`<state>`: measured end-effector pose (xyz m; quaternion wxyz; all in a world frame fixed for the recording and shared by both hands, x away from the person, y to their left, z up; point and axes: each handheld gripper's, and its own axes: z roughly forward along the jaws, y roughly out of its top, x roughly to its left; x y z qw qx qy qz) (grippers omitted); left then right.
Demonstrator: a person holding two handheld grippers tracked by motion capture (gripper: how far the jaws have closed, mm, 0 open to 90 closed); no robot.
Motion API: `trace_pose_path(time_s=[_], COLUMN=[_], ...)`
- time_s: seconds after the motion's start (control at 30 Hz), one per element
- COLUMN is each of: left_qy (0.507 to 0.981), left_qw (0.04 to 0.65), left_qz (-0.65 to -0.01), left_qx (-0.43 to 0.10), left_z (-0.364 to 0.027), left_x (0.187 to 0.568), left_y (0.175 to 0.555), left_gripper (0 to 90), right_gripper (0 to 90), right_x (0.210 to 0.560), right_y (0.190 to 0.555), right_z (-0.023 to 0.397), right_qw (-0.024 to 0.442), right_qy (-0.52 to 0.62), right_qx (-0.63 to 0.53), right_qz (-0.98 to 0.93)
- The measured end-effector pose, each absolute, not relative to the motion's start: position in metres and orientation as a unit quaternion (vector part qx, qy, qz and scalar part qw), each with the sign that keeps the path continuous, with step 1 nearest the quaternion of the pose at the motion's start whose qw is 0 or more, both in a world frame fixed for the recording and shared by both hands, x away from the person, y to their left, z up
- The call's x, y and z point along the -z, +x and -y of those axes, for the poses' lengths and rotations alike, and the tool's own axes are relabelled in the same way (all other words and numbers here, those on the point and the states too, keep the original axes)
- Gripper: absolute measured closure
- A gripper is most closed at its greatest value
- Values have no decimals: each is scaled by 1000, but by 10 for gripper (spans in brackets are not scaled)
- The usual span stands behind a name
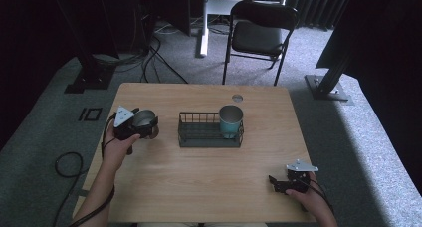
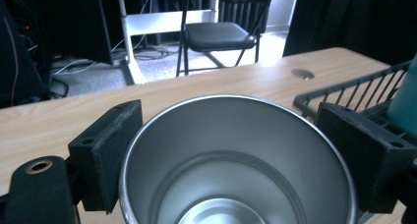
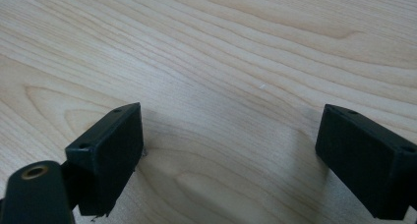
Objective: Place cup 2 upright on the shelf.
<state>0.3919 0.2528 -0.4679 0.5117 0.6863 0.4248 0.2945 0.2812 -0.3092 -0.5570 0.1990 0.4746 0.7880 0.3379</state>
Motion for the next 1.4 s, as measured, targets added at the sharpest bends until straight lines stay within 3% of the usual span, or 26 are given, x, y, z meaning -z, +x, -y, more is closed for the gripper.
trace_pose_path(time_s=[0.43,1.4], left_qy=[689,710], left_qw=[539,572], left_qz=[-393,-324], left_qx=[-285,-253], left_z=[-238,-166], left_x=[435,405], left_y=[395,409], left_gripper=[141,140], right_gripper=[104,105], right_x=[557,557], right_y=[281,281], right_z=[309,309], right_qw=[199,199], right_qy=[475,475], right_qx=[-338,-338], right_qz=[-788,-788])
